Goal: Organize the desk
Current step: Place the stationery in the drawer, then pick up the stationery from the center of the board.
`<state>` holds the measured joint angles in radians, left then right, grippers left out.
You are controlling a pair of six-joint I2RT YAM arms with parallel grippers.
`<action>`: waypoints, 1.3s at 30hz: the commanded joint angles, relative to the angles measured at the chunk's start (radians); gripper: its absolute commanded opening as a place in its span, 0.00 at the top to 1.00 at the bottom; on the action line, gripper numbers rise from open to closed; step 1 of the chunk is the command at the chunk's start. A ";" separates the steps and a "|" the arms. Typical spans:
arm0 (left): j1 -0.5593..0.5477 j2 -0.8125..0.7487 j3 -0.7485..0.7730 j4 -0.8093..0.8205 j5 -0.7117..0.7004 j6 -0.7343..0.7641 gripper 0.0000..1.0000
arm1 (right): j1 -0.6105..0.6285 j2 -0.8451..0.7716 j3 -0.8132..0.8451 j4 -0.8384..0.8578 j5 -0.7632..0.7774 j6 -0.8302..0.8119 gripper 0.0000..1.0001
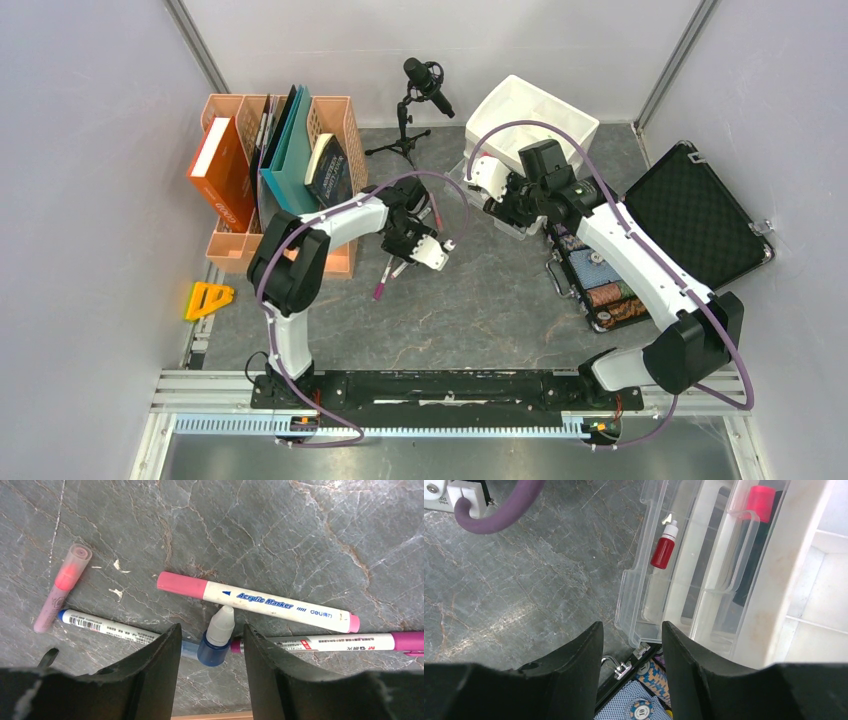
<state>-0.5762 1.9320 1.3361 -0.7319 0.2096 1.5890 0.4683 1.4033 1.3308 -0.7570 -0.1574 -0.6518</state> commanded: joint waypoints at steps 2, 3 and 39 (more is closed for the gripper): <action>-0.014 0.031 0.047 -0.027 -0.022 0.042 0.49 | -0.004 -0.028 -0.005 0.035 -0.011 0.006 0.48; -0.014 0.034 0.050 -0.026 -0.024 0.038 0.51 | -0.003 -0.028 -0.005 0.036 -0.014 0.005 0.48; -0.156 -0.146 0.257 0.171 -0.038 -0.180 0.73 | -0.135 -0.202 -0.114 0.171 -0.022 0.184 0.49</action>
<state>-0.6853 1.7542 1.5425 -0.7094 0.2111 1.4578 0.3752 1.2636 1.2736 -0.6788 -0.1577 -0.5446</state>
